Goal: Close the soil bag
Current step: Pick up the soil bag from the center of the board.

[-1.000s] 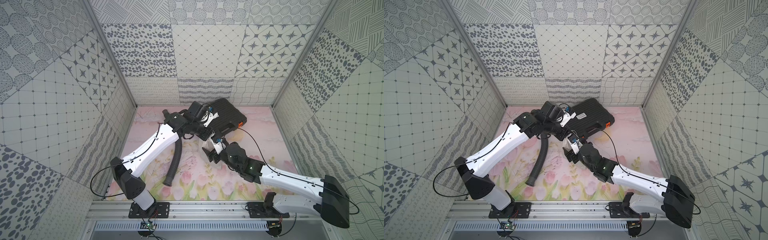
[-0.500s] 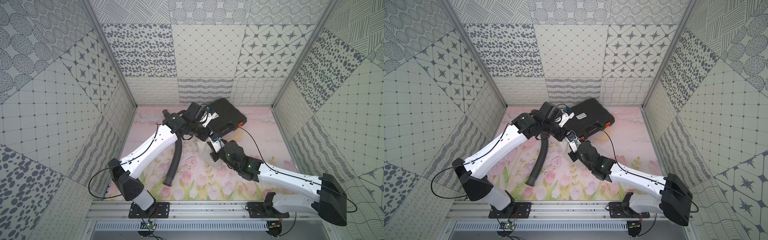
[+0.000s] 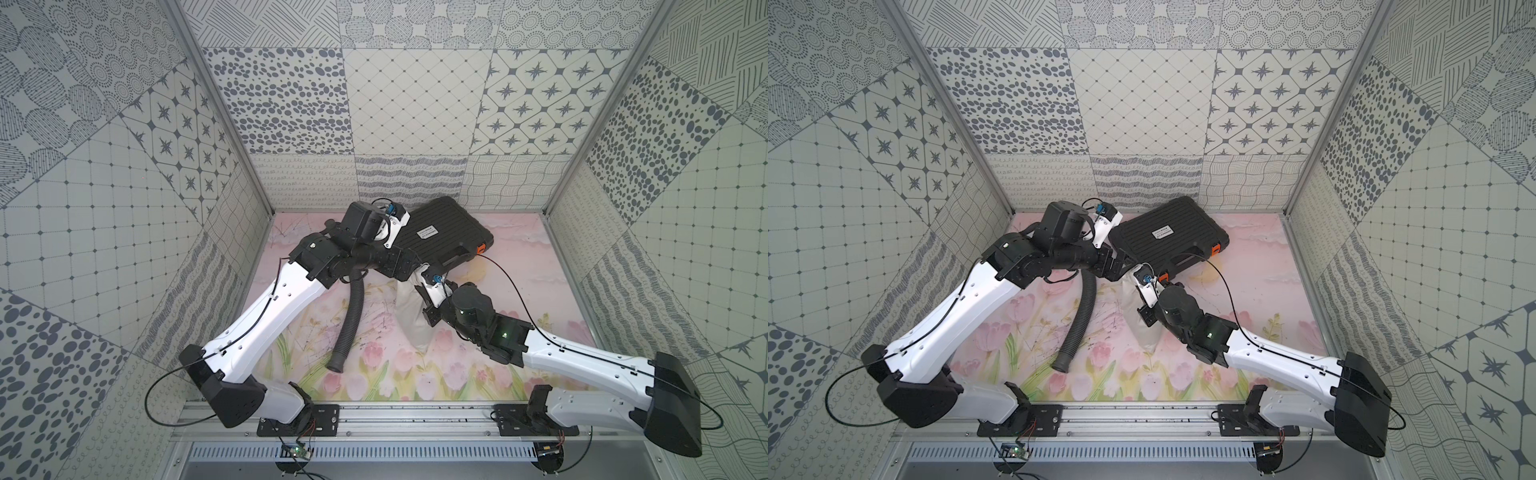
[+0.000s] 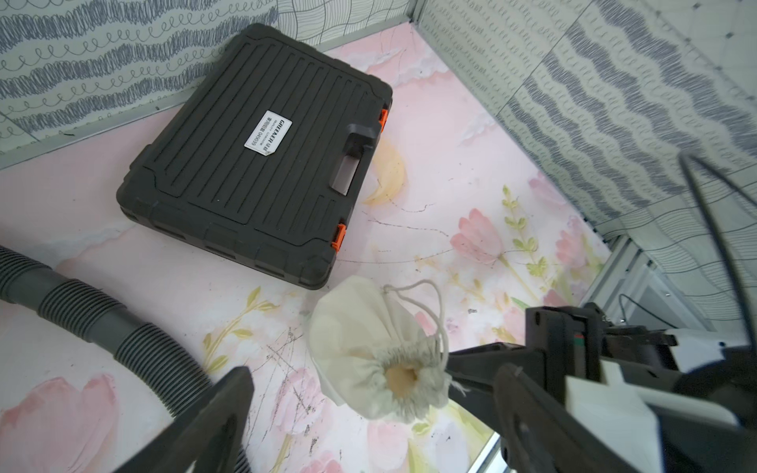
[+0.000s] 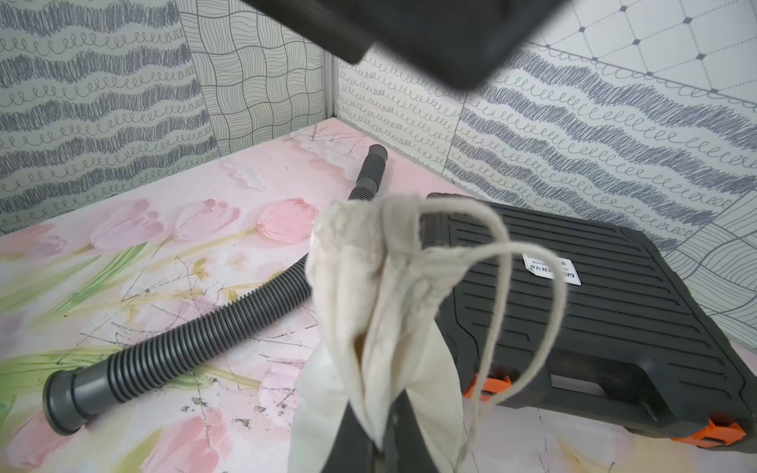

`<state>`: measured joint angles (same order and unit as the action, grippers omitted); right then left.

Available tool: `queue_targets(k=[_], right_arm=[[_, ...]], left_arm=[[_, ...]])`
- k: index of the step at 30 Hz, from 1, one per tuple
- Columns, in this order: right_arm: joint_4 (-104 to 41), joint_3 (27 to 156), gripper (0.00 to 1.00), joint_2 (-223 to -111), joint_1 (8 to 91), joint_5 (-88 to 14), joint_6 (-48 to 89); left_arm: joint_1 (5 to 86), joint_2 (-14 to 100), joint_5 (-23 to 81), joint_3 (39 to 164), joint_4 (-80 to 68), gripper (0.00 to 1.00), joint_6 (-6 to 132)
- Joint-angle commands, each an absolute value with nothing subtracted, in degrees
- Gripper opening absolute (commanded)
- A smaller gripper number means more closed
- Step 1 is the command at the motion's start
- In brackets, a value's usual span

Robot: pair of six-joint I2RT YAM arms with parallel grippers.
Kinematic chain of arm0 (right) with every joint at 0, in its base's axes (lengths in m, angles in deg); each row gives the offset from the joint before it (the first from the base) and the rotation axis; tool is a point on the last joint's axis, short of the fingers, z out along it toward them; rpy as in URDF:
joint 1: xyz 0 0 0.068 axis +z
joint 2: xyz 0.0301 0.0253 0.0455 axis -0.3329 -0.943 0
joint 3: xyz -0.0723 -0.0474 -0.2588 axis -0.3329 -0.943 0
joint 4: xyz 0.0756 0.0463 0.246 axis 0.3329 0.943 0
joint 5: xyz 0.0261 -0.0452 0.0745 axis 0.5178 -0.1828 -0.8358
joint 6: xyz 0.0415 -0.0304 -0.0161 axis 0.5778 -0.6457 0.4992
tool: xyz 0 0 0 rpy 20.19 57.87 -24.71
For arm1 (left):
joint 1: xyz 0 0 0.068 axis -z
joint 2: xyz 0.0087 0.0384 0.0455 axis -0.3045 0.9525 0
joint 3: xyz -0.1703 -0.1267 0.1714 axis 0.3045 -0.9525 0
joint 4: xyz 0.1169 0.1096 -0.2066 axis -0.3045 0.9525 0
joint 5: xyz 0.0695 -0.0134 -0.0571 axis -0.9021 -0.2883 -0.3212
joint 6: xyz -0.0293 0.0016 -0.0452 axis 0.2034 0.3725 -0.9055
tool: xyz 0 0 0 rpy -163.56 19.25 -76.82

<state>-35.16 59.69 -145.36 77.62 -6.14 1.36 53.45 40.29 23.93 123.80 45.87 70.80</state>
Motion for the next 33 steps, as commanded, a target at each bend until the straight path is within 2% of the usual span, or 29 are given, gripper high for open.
queue_targets(k=[1,4,8,10,15,21,33], right_arm=[[-38.0,61.8,0.00,-145.5,77.6,-5.6,2.0],[-38.1,62.6,0.00,-145.3,77.5,-5.5,2.4],[-36.4,67.3,0.00,-144.9,77.1,-6.3,3.1],[-34.2,71.6,0.00,-145.3,76.6,-6.2,3.0],[-28.0,81.5,0.00,-146.4,74.0,-6.1,1.6],[-23.6,89.1,0.00,-145.5,68.9,-6.3,1.3],[-13.3,97.4,0.00,-145.5,57.6,-5.9,3.1]], left_arm=[[48.3,36.5,48.8,121.4,43.3,0.97,66.7],[47.2,36.0,45.4,122.1,48.2,0.97,68.2],[45.5,30.6,30.5,117.3,45.6,0.97,64.8],[44.5,28.0,27.2,114.2,43.5,0.97,62.5],[43.5,25.0,26.6,108.7,41.0,0.97,60.9],[43.5,21.9,21.2,104.5,41.8,0.97,61.1],[43.5,16.6,18.4,99.2,40.6,0.97,59.8]])
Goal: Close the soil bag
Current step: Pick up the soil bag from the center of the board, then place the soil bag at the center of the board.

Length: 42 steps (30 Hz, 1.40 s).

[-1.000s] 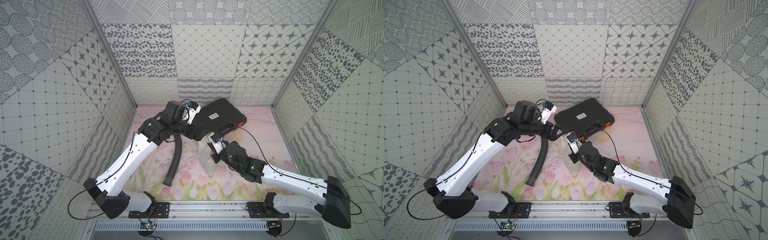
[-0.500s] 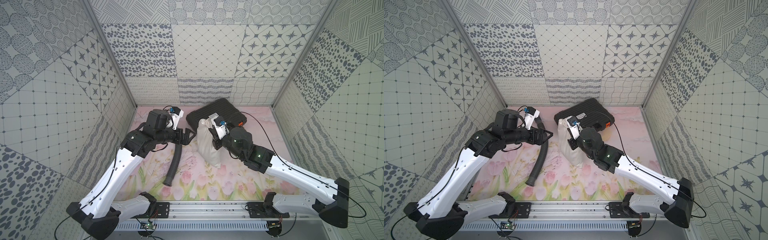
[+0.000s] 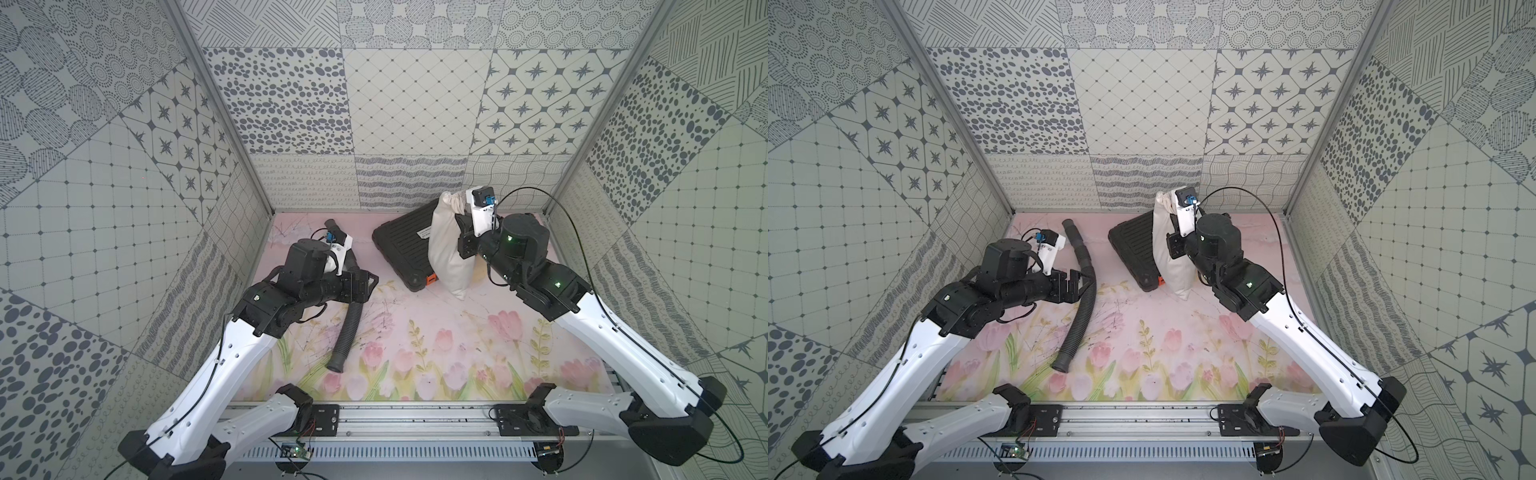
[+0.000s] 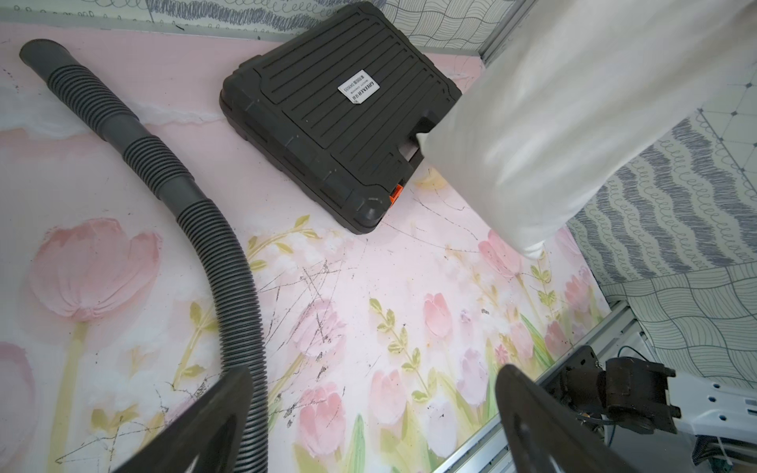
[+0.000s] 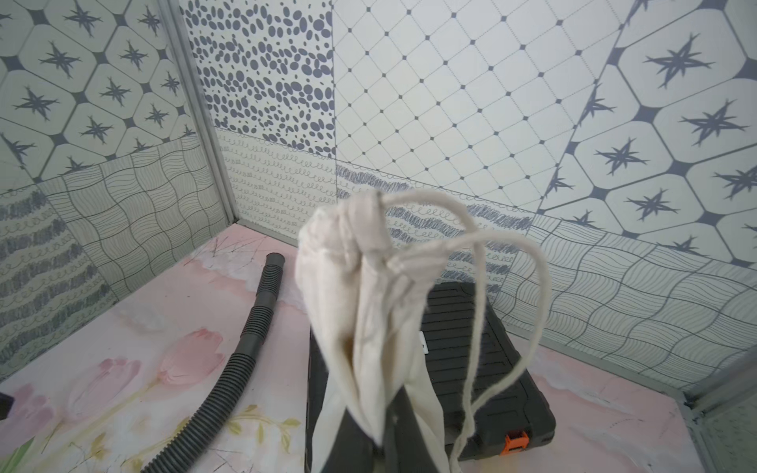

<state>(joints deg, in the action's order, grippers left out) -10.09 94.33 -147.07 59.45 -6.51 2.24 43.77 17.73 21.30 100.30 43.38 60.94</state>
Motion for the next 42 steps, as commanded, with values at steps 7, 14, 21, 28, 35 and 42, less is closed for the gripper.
queue_targets(k=[7,14,21,28,35,42], right_arm=[[-11.8,95.1,0.00,-145.5,50.4,-7.0,5.8],[-13.1,88.7,0.00,-145.2,42.7,-11.2,8.6],[-16.9,81.3,0.00,-144.7,40.2,-12.5,10.9],[-20.2,72.2,0.00,-144.7,36.6,-16.4,16.3],[-20.3,64.4,0.00,-144.8,30.4,-18.9,23.5],[-18.6,61.1,0.25,-146.3,22.9,-24.5,28.8]], left_arm=[[43.5,15.1,16.5,98.1,41.8,0.97,60.4],[43.5,13.2,15.3,96.4,43.3,0.97,61.2],[43.5,12.2,13.8,95.7,44.7,0.97,62.2],[43.5,12.1,13.0,94.8,44.7,0.97,62.3],[43.5,12.5,13.3,93.5,44.0,0.97,61.8],[43.4,13.4,13.3,93.1,43.7,0.97,61.7]])
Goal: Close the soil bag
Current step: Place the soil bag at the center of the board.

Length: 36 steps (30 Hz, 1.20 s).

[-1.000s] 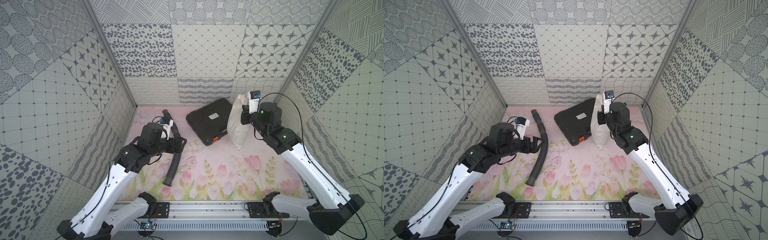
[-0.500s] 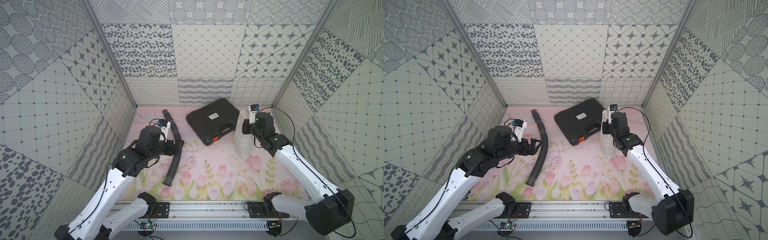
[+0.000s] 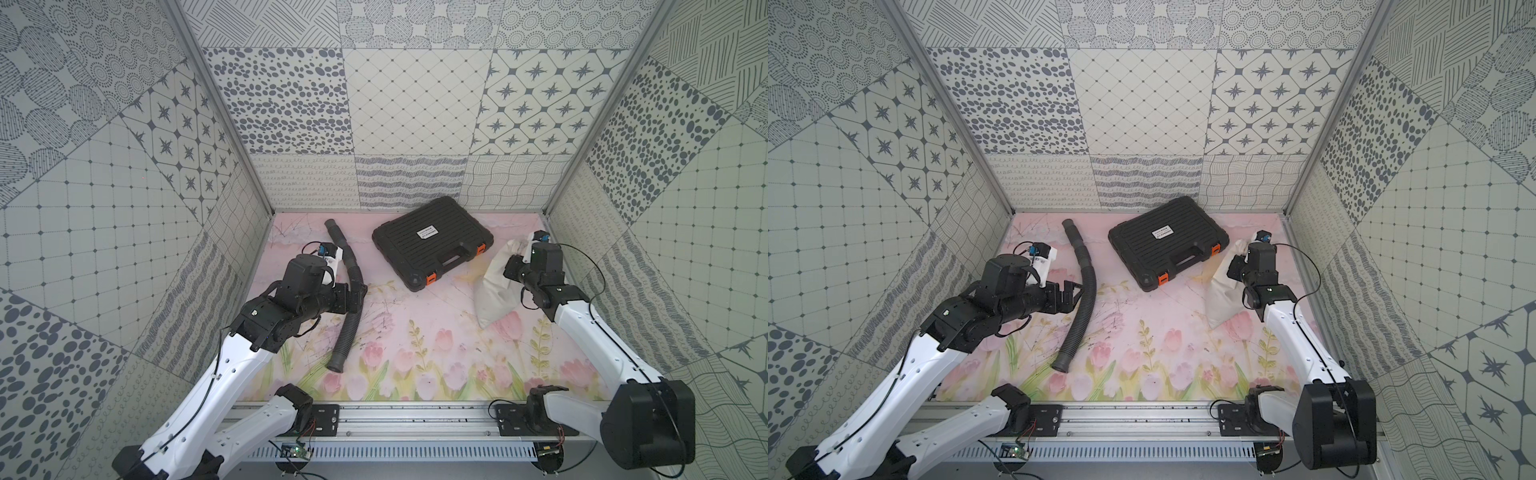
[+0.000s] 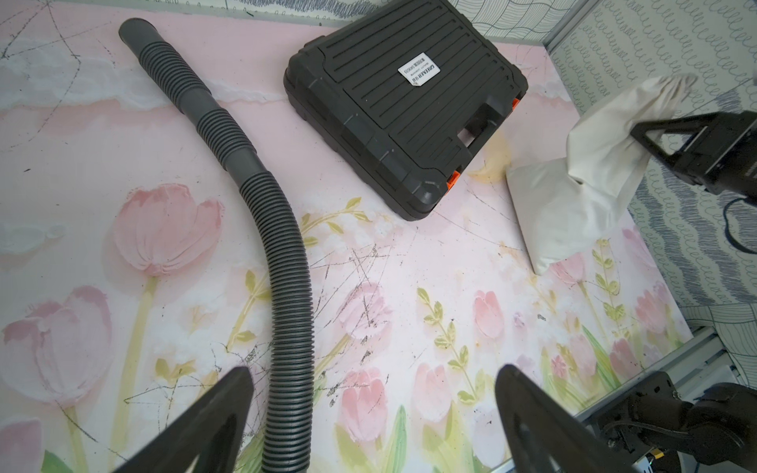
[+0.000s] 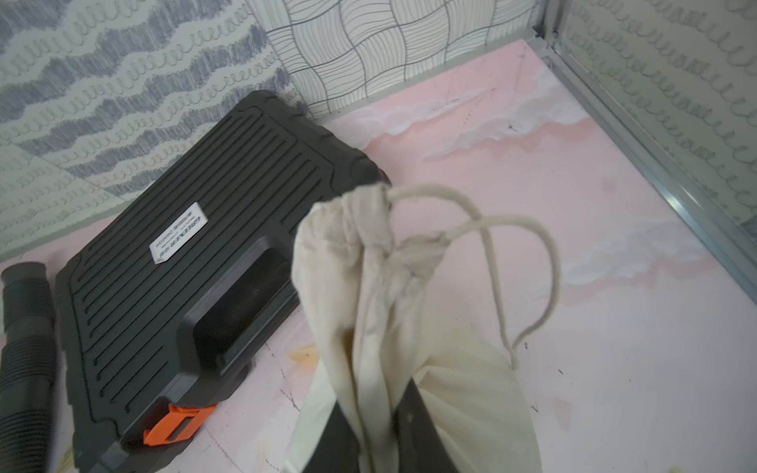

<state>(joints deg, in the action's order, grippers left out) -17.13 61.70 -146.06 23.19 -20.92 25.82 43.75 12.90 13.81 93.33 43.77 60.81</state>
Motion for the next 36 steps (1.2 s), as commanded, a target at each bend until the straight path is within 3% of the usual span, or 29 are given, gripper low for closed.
queue_targets(k=[1,5,11,13,17,24,30,36], right_arm=[[-18.3,61.1,0.34,-146.3,22.9,-24.9,28.7],[-17.0,61.3,0.60,-145.4,22.9,-26.8,29.5],[-10.0,63.1,0.84,-140.3,22.9,-25.5,30.7],[-1.6,66.1,0.96,-139.8,22.9,-23.9,31.6],[11.9,69.6,0.97,-138.5,23.0,-22.4,33.1],[22.8,71.1,0.97,-131.3,23.0,-26.6,34.8],[19.0,74.8,0.97,-129.5,23.0,-33.4,25.1],[11.8,76.7,0.97,-131.6,23.1,-31.3,16.2]], left_arm=[[43.4,13.5,13.4,93.0,43.5,0.97,61.7],[43.4,14.4,13.7,92.6,42.5,0.97,61.6],[43.3,15.7,14.1,91.8,40.6,0.97,60.9],[43.3,15.9,14.2,91.2,39.8,0.97,60.6],[43.3,16.6,14.1,90.8,39.1,0.97,60.3],[43.0,18.0,14.5,90.2,37.1,0.97,59.7],[42.6,18.2,13.0,89.5,35.5,0.97,59.1],[41.6,17.2,10.5,89.1,34.6,0.97,60.7]])
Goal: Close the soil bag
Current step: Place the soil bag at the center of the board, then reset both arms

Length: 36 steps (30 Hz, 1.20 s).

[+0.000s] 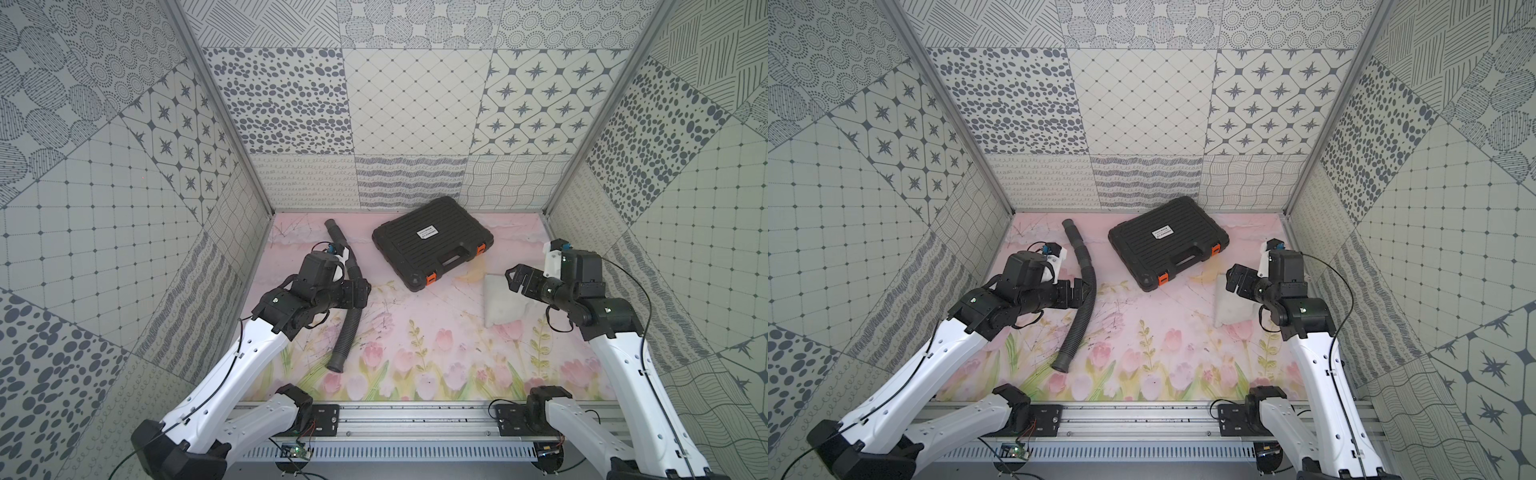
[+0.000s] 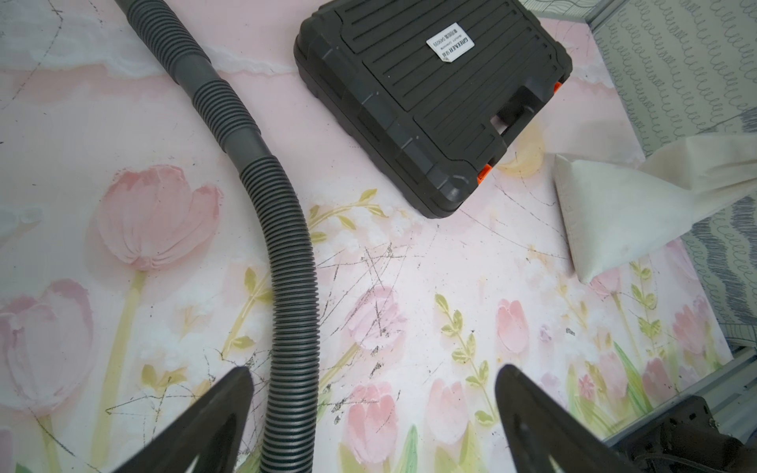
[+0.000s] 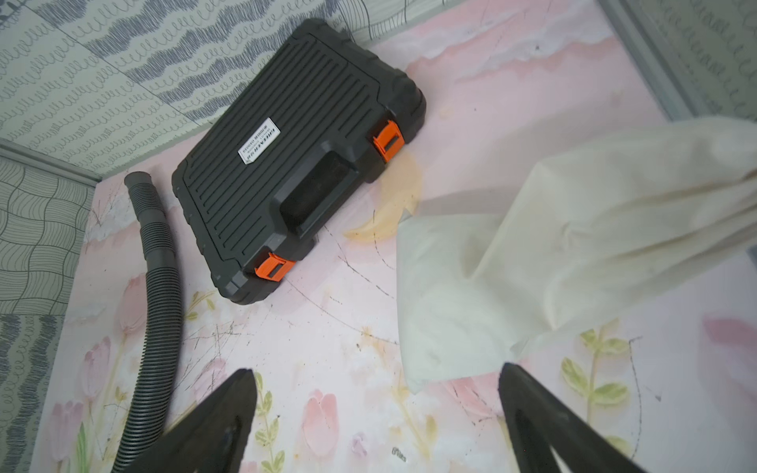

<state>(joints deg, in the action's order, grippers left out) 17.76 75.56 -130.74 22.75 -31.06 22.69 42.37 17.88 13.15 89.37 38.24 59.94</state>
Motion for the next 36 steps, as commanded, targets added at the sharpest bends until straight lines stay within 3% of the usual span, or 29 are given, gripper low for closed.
queue_targets(k=[1,17,23,36], right_arm=[[10.3,76.6,0.97,-131.9,23.1,-31.2,14.9],[-20.5,58.5,0.97,-135.2,18.4,-30.4,5.2],[-36.0,50.1,0.97,-138.3,16.3,-31.5,8.1],[-68.1,39.8,0.97,-157.1,16.1,-30.1,8.7]], left_arm=[[41.4,16.9,9.9,88.8,34.1,0.97,61.0],[28.8,13.7,13.7,79.3,24.6,0.97,66.5],[24.9,12.5,16.3,71.6,15.4,0.96,65.3],[16.8,16.2,18.2,57.5,-7.6,0.97,64.8]])
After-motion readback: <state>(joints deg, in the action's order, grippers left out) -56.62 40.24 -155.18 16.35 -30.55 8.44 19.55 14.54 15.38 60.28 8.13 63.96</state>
